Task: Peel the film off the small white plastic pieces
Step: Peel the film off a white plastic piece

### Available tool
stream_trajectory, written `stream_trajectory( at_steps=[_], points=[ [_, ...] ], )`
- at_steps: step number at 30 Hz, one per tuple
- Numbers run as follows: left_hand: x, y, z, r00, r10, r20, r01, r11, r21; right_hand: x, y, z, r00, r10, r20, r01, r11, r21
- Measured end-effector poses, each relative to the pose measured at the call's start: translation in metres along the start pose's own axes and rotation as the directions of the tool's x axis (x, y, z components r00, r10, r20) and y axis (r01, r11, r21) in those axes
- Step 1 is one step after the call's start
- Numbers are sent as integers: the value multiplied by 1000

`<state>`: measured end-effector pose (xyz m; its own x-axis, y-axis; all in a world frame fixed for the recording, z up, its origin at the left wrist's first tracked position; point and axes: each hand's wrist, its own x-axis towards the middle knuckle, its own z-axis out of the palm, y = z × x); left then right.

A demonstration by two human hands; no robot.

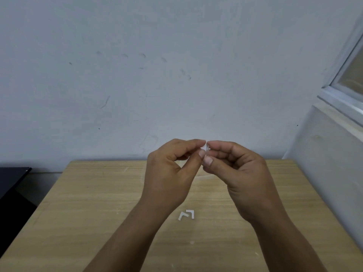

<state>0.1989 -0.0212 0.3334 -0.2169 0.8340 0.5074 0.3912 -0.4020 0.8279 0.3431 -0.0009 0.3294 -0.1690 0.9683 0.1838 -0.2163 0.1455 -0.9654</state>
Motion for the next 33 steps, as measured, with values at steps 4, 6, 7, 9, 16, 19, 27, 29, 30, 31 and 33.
stream_trajectory(
  at_steps=[4, 6, 7, 9, 16, 19, 27, 29, 30, 31, 33],
  points=[
    [-1, -3, 0, 985, 168, -47, -157, 971, 178, 1, -1, 0, 1000, 6, -11, -6, 1000, 28],
    [0, -6, 2, 949, 310, -64, -279, 915, 292, 1, -1, 1, 1000, -3, -14, 4, 1000, 29],
    [-1, -8, 3, 928, 367, -66, -326, 886, 330, 1, -1, 1, 1000, -8, -16, 8, 1000, 27],
    [-1, -11, 4, 899, 433, -69, -383, 851, 359, 1, -2, 2, 1000, -13, -18, 14, 999, 31],
    [1, -5, 2, 950, 294, -109, -262, 935, 239, -1, -5, 2, 999, -31, -22, 31, 999, 8],
    [2, -2, 2, 963, 259, -76, -234, 941, 245, -1, -5, 2, 999, -30, -23, 30, 999, -12],
    [-2, -7, 3, 972, 233, 12, -230, 949, 214, 3, 1, 1, 995, 95, -40, -89, 988, 126],
    [-3, -8, 3, 975, 221, 30, -222, 955, 197, 5, 2, 0, 990, 137, -28, -129, 973, 193],
    [-3, -9, 3, 976, 214, 40, -218, 957, 189, 6, 2, 0, 987, 157, -24, -148, 964, 219],
    [-4, -10, 3, 977, 208, 49, -214, 960, 184, 6, 2, 0, 984, 176, -19, -167, 957, 238],
    [-5, -10, 2, 977, 199, 70, -208, 963, 169, 8, 3, -1, 976, 217, -8, -207, 943, 262]
  ],
)
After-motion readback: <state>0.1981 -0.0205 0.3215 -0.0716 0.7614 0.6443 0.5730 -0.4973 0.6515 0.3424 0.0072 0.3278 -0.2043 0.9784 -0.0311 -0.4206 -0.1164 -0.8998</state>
